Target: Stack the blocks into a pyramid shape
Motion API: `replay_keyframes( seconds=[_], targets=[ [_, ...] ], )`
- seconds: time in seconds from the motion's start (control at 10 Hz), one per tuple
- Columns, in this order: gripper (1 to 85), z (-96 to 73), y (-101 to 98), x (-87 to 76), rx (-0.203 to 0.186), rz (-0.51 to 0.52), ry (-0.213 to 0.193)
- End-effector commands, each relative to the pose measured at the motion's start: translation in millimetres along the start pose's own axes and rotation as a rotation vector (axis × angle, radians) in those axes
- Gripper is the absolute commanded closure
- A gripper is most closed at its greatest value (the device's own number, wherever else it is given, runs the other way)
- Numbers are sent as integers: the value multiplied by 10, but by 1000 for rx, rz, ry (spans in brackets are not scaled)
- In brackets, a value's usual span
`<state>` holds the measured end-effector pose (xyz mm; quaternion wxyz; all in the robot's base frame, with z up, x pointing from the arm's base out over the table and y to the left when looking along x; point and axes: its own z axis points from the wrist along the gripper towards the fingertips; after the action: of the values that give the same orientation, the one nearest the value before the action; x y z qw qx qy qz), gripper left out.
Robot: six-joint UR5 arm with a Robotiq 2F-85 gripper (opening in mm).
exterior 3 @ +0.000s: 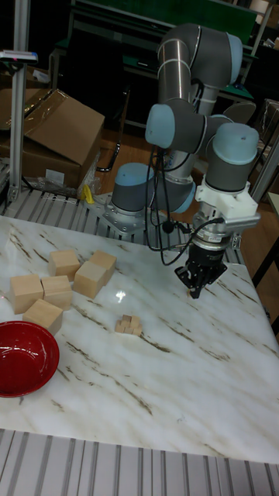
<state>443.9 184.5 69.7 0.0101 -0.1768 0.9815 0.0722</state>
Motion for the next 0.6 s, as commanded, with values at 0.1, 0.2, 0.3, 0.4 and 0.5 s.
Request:
replay_keyframes(
  seconds=[0.1, 0.2, 0.3, 0.4, 0.5],
  targets=[
    [847, 223, 325, 191, 8, 67, -60],
    [847, 257, 347, 219, 17, 73, -57],
    [847, 274, 301, 243, 39, 58, -48],
    [847, 282, 287, 244, 43, 58, -47],
    [847, 282, 264, 252, 52, 55, -44]
  ],
)
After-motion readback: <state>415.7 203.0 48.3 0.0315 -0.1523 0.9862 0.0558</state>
